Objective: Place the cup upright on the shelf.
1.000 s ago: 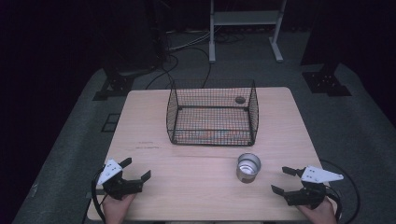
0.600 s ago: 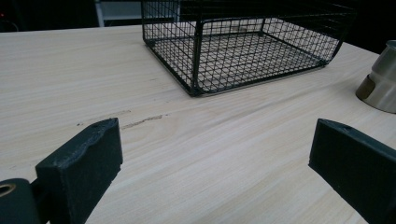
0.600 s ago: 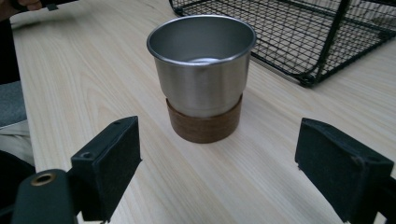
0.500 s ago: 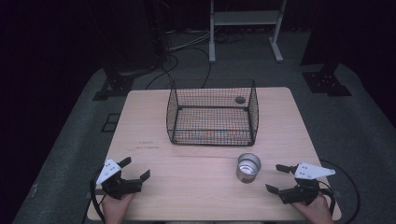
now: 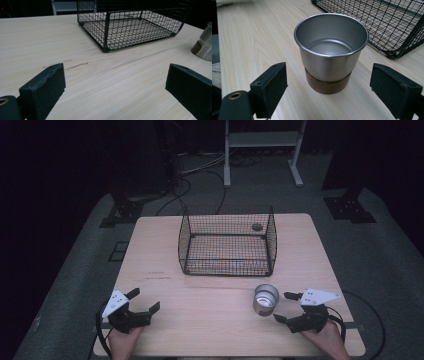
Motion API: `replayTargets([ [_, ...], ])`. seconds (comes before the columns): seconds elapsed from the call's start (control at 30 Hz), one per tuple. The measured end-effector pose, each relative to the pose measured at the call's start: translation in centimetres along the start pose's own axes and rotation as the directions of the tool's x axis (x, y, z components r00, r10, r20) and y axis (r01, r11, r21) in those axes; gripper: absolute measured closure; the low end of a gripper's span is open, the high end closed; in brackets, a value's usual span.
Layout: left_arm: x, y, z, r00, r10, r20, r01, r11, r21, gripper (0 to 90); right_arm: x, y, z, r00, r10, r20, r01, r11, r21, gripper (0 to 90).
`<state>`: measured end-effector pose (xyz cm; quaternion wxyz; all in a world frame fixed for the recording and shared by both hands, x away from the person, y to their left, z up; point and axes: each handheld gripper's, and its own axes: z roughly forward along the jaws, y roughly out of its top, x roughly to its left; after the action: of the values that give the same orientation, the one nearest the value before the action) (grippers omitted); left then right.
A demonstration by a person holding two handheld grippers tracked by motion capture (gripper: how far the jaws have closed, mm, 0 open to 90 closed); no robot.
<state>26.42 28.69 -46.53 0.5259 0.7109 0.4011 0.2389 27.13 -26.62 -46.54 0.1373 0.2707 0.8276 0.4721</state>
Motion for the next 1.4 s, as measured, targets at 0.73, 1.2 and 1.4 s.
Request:
replayTargets([
  [0.73, 0.0, 0.0, 0.1, 1.0000, -0.003, -0.001, 0.003, 1.0000, -0.001, 1.6, -0.3, 1.3, 2.4, 0.9999, 0.009, 0.007, -0.009, 0.999, 0.035, 12.3],
  [1.2, 0.0, 0.0, 0.0, 1.0000, -0.004, 0.004, 0.004, 1.0000, 0.001, 1.5, -0.4, 2.3, 4.3, 1.0000, -0.006, -0.001, 0.006, 0.999, 0.046, 13.2],
  [1.4, 0.1, 0.0, -0.1, 1.0000, -0.003, 0.003, 0.003, 1.0000, -0.002, 1.6, -0.2, 2.5, 4.5, 0.9998, -0.018, -0.006, 0.018, 0.998, 0.052, 16.5],
])
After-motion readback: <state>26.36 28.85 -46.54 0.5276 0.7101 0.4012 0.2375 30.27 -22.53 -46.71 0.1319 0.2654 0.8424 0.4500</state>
